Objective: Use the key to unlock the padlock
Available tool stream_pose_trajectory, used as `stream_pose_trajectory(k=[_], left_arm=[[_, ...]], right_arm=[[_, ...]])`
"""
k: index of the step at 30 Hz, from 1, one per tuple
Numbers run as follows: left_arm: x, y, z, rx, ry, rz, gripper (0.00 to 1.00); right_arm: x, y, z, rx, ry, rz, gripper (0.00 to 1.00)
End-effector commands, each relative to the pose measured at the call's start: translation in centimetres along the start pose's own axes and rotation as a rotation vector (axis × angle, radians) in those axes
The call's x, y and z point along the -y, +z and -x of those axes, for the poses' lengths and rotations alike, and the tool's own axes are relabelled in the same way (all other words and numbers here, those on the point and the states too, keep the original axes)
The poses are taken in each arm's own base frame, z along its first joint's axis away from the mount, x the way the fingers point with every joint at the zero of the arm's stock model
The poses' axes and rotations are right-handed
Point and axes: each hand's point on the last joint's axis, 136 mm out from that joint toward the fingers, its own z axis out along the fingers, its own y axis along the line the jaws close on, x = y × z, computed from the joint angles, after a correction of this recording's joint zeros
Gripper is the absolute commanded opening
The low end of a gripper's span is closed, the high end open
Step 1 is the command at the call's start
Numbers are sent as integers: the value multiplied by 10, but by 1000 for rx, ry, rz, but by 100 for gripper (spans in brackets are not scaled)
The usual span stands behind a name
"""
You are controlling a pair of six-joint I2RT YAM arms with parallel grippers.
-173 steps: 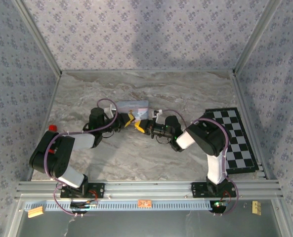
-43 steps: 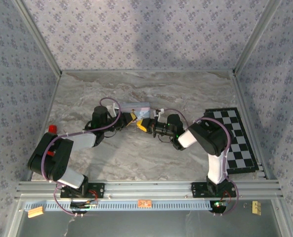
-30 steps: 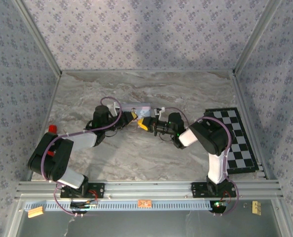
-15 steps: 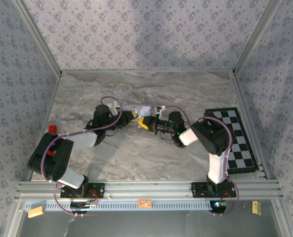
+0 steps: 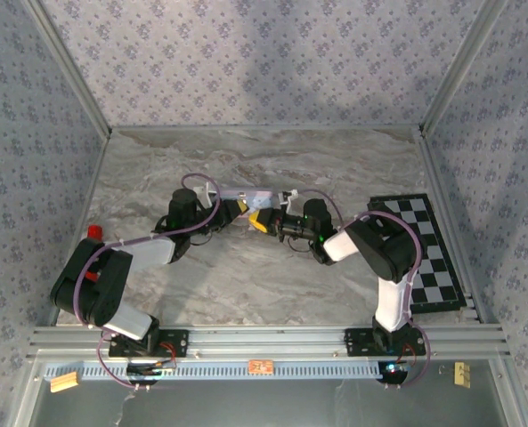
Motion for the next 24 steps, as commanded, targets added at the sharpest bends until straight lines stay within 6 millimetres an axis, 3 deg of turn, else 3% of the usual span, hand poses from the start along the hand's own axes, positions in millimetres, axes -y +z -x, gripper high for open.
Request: stream_pose_trajectory(k=[1,10,19,24], left_arm=[[26,4,-75,-314,46,-121,0],[30,8,-81,-336,62,-127,0],[27,9,-86,-353,69,-109,0],[27,9,-89,-358,73,-111,0]], right_arm=[[-77,8,38,131,-85,215,0],[-79,12,37,119,-54,213,0],[-76,7,32,123,-179,83,0],[-83,5,36,127,-154,146,0]])
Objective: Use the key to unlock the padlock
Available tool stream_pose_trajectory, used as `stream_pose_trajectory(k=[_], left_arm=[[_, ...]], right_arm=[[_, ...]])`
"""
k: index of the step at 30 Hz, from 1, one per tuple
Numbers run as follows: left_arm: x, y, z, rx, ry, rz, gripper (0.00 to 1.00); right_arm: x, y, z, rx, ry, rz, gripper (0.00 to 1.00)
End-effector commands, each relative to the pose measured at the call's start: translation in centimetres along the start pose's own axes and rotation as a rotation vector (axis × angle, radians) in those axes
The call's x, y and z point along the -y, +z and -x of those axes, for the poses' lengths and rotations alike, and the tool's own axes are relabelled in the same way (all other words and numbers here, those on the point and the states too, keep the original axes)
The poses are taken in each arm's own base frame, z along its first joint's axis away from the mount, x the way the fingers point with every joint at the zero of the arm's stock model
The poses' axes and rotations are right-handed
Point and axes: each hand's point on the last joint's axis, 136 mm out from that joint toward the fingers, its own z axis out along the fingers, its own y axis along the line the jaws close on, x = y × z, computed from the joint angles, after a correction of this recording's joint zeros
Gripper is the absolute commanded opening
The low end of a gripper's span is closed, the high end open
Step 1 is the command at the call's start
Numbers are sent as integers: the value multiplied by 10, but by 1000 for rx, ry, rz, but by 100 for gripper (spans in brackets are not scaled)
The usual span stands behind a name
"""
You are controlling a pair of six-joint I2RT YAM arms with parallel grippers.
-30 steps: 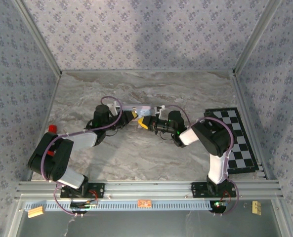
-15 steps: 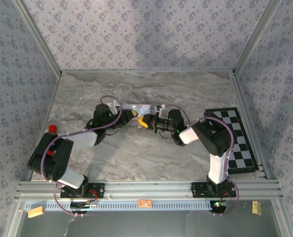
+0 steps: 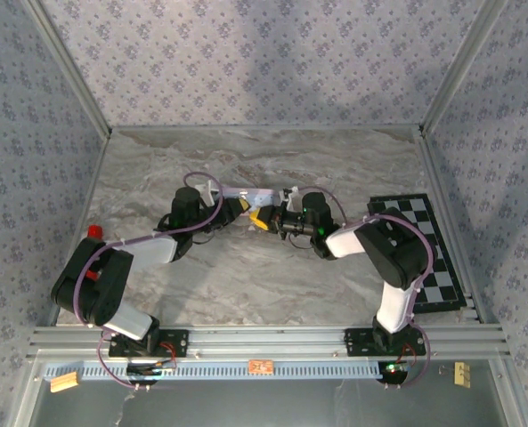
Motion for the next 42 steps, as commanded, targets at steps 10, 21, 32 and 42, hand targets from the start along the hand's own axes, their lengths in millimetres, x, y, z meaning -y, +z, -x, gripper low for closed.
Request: stream_pose_trajectory(k=[10,21,32,42], left_arm=[[28,2,-95,-378,54,-132,0],[26,2,-96,-378,56,-131,0],[36,-6,-100,-386,95,-188,0],[38,-11,-110,-420,114,-205,0]], right_arm=[[-85,0,26,142,-237,202,0],[-99,-5,26,142,-248,257,0],[-105,-13,32,138,-138,344,0],[-122,-7,23,103,-207,350,0]])
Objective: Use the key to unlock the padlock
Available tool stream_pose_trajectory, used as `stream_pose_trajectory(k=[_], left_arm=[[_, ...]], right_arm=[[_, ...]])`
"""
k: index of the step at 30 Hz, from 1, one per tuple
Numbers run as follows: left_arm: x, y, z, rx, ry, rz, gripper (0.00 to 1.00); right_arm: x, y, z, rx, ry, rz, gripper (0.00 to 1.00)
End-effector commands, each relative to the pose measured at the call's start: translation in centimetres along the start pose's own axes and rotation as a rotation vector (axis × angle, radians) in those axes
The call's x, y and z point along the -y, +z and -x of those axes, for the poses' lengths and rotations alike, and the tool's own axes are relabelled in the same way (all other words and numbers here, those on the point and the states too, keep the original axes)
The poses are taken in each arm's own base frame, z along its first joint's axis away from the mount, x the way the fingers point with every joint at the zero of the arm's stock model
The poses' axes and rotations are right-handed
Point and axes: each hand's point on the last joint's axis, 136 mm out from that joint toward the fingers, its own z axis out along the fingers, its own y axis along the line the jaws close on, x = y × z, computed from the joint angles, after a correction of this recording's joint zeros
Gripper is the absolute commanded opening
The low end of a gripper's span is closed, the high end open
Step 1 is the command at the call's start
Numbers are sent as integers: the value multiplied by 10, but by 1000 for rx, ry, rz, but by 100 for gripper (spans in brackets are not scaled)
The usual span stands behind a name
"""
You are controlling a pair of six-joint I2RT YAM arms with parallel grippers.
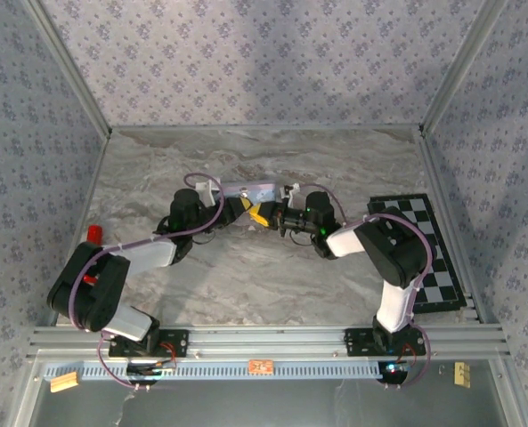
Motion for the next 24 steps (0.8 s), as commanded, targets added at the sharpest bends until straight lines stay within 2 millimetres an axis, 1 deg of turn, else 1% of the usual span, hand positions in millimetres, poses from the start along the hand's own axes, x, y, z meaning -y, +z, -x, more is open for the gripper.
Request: stream_pose_trajectory(k=[1,2,4,10,16,17,20,24], left_arm=[[25,-7,-107,-436,32,-154,0],[23,-6,-109,-441,28,-150,0],[21,-6,-111,-442,23,-146,0],[18,-6,-108,-420,24,-123,0],[7,-1,-93,-351,-7,-72,0],[5,0,-90,-335,-16,-63,0],[-2,1,-82,-293,-41,-39,0],[-13,0,-72,-246,-72,6,0]], right_arm=[[-104,6,18,102,-241,259,0],[-106,6,16,100,-254,260,0],[-104,4,18,112,-263,243,0],[-76,-10,29,166,-255,168,0],[-55,-12,26,166,-244,116,0],[-51,-13,25,166,-242,107,1],[-41,-15,24,169,-236,81,10],[-19,-18,22,168,-188,35,22]])
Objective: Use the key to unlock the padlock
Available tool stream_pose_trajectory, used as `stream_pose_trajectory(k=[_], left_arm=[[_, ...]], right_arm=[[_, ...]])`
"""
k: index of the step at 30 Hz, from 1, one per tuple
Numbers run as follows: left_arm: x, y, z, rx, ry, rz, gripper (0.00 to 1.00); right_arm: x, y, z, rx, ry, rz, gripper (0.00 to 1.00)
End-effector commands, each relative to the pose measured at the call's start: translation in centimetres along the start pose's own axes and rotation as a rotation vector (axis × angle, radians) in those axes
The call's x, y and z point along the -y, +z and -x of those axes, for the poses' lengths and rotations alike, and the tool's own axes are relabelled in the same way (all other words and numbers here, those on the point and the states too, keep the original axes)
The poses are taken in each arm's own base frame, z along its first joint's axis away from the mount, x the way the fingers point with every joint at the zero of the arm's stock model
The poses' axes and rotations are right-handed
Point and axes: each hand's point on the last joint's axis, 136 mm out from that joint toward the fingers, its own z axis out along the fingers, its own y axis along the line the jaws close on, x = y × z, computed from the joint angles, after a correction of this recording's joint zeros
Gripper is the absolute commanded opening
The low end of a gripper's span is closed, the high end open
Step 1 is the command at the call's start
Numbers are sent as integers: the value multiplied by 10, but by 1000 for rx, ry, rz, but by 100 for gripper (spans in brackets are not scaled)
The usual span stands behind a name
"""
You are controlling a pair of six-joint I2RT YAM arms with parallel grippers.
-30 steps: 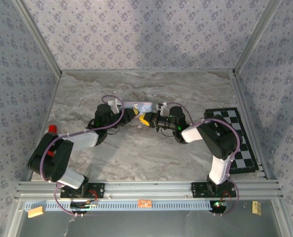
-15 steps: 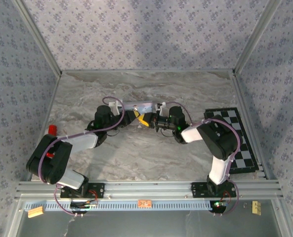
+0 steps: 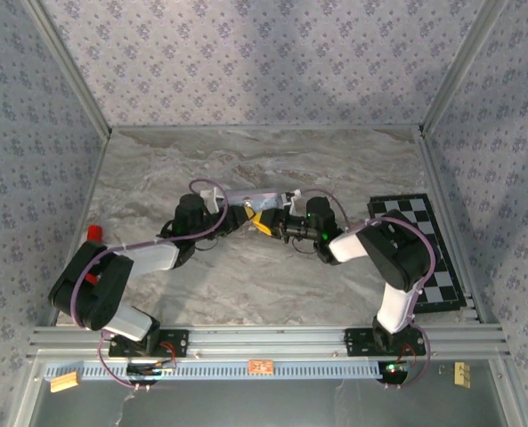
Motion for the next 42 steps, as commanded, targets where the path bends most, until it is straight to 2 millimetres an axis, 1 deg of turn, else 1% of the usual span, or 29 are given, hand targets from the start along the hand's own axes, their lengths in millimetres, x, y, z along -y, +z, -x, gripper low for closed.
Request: stream_pose_trajectory(k=[1,3,5,7,9,11,14,18,21,23,26,29,31,33,36,38,42], left_arm=[[-3,-1,-47,-186,-31,-21,0],[-8,-2,-43,-172,-43,-7,0],[-12,-2,-41,-167,-50,-2,0],[-14,-3,-41,-166,-54,-1,0],[-15,-2,-42,-169,-56,3,0],[-17,-3,-42,-170,-58,5,0],[-20,-3,-43,-169,-62,4,0],[-22,-2,-42,-167,-65,5,0],[-24,-1,-44,-170,-75,0,0],[-25,0,-44,-170,-80,-6,0],[-26,1,-44,-164,-88,-11,0],[-27,3,-44,-165,-95,-9,0],[-28,3,-46,-172,-93,2,0],[-27,2,-47,-168,-99,2,0],[-27,0,-47,-168,-93,6,0],[-27,0,-48,-168,-89,7,0],[-30,-1,-47,-162,-89,17,0]], right_arm=[[-39,-10,34,168,-100,110,25],[-29,-11,33,169,-84,98,31],[-20,-12,31,170,-77,80,34],[-18,-14,29,170,-82,84,36],[-22,-15,27,168,-93,100,36],[-24,-16,24,158,-110,96,32],[-15,-18,17,151,-131,41,31],[5,-28,6,156,-169,-54,33],[10,-33,-7,141,-206,-77,34],[12,-32,-16,126,-218,-86,34],[20,-29,-24,127,-207,-99,34],[24,-25,-26,135,-162,-65,35],[35,-23,-24,152,-120,-71,40],[39,-18,-27,151,-101,-54,41],[42,-10,-32,139,-80,-36,40],[41,-8,-36,133,-88,-32,37],[32,-11,-39,145,-114,-19,37]])
